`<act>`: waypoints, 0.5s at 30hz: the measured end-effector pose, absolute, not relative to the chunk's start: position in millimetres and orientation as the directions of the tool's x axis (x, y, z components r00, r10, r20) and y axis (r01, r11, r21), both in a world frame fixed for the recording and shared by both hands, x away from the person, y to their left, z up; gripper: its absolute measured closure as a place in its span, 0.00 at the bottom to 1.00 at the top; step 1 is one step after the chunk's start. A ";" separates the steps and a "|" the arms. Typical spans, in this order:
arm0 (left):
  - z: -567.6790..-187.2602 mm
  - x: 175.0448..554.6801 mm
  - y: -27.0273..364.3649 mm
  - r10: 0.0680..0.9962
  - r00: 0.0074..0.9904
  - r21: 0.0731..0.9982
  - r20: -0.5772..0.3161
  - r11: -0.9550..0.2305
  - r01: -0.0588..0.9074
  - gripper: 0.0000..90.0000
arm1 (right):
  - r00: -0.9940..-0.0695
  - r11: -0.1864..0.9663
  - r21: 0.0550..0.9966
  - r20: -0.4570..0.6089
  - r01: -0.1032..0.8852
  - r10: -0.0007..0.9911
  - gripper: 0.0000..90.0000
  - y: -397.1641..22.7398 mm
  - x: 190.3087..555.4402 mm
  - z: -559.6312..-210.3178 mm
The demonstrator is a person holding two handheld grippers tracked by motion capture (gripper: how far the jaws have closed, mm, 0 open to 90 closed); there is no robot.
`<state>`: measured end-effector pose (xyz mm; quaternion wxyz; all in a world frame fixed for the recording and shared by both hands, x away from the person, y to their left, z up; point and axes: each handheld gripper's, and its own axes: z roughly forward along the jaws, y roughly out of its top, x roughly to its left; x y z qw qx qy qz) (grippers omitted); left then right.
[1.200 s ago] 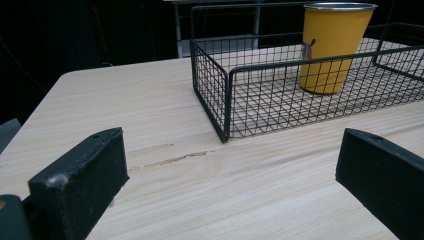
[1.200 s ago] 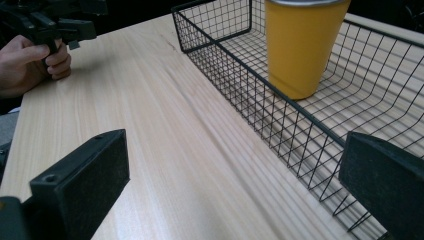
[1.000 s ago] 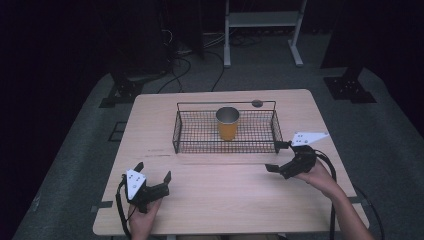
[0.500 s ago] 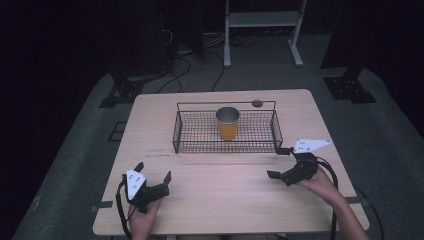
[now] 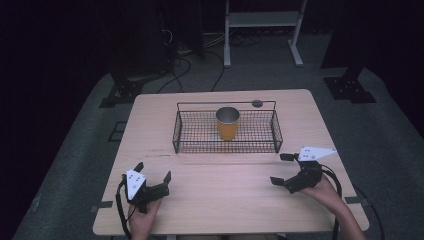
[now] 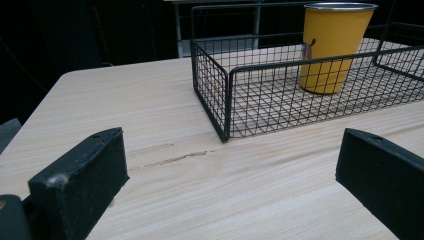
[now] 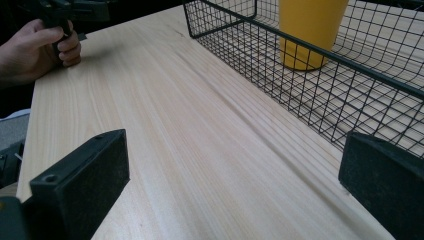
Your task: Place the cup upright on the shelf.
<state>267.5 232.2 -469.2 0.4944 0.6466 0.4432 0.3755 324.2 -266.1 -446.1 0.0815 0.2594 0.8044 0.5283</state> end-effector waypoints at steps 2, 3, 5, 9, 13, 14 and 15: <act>-469.2 267.5 232.0 0.945 0.324 0.972 0.049 -0.120 0.201 0.00 | -0.850 0.301 0.894 0.144 0.332 0.507 0.00 -268.3 320.8 -447.8; -469.2 267.5 231.9 0.945 0.324 0.972 0.050 -0.120 0.200 0.00 | -0.848 0.297 0.896 0.143 0.330 0.510 0.00 -269.5 318.6 -448.9; -469.2 267.5 231.8 0.944 0.325 0.972 0.050 -0.120 0.201 0.00 | -0.843 0.290 0.897 0.147 0.334 0.517 0.00 -272.0 314.7 -451.4; -469.2 267.6 231.8 0.944 0.325 0.972 0.050 -0.121 0.202 0.00 | -0.840 0.272 0.904 0.150 0.330 0.521 0.00 -275.1 307.3 -453.1; -469.2 268.0 231.8 0.945 0.324 0.971 0.050 -0.122 0.205 0.00 | -0.837 0.276 0.906 0.135 0.321 0.531 0.00 -274.7 300.4 -455.5; -469.1 268.1 231.9 0.944 0.325 0.971 0.049 -0.121 0.205 0.00 | -0.834 0.266 0.909 0.138 0.321 0.533 0.00 -274.5 298.0 -456.9; -469.1 268.1 231.9 0.945 0.325 0.971 0.048 -0.120 0.205 0.00 | -0.834 0.255 0.914 0.141 0.317 0.534 0.00 -274.3 295.0 -458.7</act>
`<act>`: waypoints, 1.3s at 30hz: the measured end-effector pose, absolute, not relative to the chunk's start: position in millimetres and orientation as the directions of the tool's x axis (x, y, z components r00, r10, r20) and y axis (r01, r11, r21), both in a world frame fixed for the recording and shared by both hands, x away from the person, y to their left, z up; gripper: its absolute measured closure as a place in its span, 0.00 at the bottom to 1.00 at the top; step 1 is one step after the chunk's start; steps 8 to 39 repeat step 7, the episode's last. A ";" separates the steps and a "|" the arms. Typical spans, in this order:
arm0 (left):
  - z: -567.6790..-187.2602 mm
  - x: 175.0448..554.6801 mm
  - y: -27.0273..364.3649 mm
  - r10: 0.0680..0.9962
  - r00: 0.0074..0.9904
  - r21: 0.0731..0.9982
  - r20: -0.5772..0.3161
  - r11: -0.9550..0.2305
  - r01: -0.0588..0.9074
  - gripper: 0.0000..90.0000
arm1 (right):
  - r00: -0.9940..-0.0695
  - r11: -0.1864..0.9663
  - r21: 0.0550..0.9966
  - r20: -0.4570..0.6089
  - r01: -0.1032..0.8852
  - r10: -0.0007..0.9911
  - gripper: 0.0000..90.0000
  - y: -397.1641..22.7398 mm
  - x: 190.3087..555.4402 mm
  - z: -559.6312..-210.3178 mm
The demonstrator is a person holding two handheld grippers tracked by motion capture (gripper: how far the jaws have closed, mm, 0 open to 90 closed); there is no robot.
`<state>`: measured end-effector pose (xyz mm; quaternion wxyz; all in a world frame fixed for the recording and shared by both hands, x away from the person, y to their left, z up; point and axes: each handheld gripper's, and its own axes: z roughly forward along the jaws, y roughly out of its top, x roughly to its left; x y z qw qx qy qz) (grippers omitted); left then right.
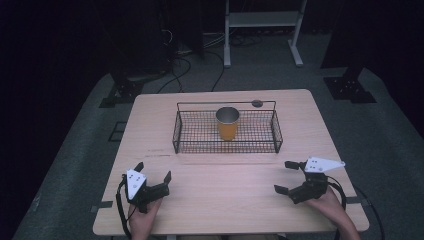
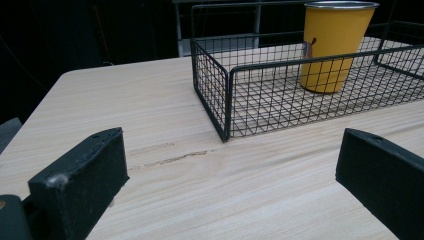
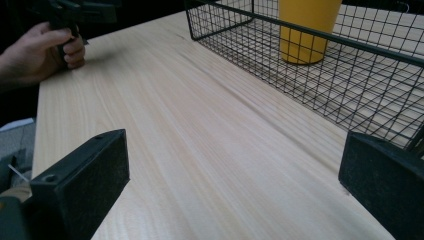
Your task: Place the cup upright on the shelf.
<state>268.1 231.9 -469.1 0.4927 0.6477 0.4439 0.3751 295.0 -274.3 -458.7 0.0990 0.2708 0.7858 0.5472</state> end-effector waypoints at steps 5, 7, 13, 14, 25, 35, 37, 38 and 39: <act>-469.1 268.3 232.1 0.945 0.324 0.971 0.046 -0.118 0.207 0.00 | -0.822 0.153 0.933 0.200 0.326 0.533 0.03 -274.3 286.8 -468.3; -469.1 268.2 232.3 0.945 0.323 0.972 0.044 -0.115 0.204 0.00 | -0.805 0.186 0.929 0.162 0.319 0.571 0.03 -273.9 285.5 -470.8; -469.1 268.2 232.3 0.945 0.323 0.972 0.044 -0.115 0.204 0.00 | -0.805 0.186 0.929 0.162 0.319 0.571 0.03 -273.9 285.5 -470.8; -469.1 268.2 232.3 0.945 0.323 0.972 0.044 -0.115 0.204 0.00 | -0.805 0.186 0.929 0.162 0.319 0.571 0.03 -273.9 285.5 -470.8; -469.1 268.2 232.3 0.945 0.323 0.972 0.044 -0.115 0.204 0.00 | -0.805 0.186 0.929 0.162 0.319 0.571 0.03 -273.9 285.5 -470.8; -469.1 268.2 232.3 0.945 0.323 0.972 0.044 -0.115 0.204 0.00 | -0.805 0.186 0.929 0.162 0.319 0.571 0.03 -273.9 285.5 -470.8; -469.1 268.2 232.3 0.945 0.323 0.972 0.044 -0.115 0.204 0.00 | -0.805 0.186 0.929 0.162 0.319 0.571 0.03 -273.9 285.5 -470.8; -469.1 268.2 232.3 0.945 0.323 0.972 0.044 -0.115 0.204 0.00 | -0.805 0.186 0.929 0.162 0.319 0.571 0.03 -273.9 285.5 -470.8; -469.1 268.2 232.3 0.945 0.323 0.972 0.044 -0.115 0.204 0.00 | -0.805 0.186 0.929 0.162 0.319 0.571 0.03 -273.9 285.5 -470.8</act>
